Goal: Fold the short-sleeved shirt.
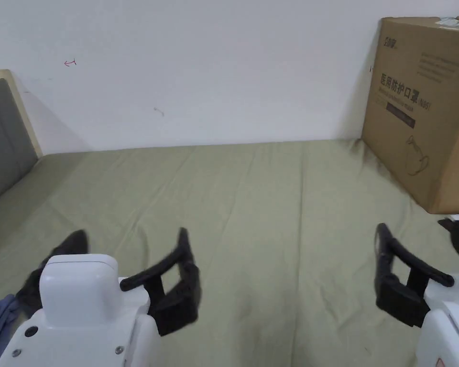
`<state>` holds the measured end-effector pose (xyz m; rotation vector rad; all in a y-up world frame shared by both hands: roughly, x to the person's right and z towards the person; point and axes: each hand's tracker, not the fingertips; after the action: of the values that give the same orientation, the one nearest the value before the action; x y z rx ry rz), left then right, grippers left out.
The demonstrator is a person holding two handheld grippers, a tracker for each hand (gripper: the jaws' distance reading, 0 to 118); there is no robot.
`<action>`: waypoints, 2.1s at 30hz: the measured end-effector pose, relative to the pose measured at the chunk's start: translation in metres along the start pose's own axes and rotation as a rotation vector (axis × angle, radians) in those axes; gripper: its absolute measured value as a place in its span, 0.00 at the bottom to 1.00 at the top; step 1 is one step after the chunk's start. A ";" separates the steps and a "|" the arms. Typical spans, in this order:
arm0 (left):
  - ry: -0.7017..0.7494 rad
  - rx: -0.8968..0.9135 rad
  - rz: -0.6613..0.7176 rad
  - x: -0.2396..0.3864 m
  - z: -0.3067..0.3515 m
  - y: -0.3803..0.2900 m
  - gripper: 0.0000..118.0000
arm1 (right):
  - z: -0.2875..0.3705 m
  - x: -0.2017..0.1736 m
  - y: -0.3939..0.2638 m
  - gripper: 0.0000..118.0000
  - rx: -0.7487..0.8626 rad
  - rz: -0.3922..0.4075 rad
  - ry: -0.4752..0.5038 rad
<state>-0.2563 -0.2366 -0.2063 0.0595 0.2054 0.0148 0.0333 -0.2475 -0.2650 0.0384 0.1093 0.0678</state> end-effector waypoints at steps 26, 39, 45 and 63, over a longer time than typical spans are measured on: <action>-0.093 -0.012 -0.010 -0.013 0.009 -0.012 1.00 | -0.005 -0.019 -0.004 1.00 -0.039 0.033 0.020; -0.115 -0.047 -0.015 -0.021 0.005 -0.009 1.00 | -0.007 -0.028 -0.002 1.00 -0.043 0.058 0.067; -0.184 -0.077 0.034 -0.017 0.011 -0.011 1.00 | -0.011 -0.028 -0.005 1.00 -0.062 0.045 0.062; -0.051 -0.172 -0.014 0.011 0.009 -0.004 1.00 | -0.009 -0.032 -0.010 1.00 -0.083 0.055 0.080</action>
<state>-0.2440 -0.2409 -0.2004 -0.1124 0.1528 0.0171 0.0012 -0.2592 -0.2708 -0.0442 0.1850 0.1290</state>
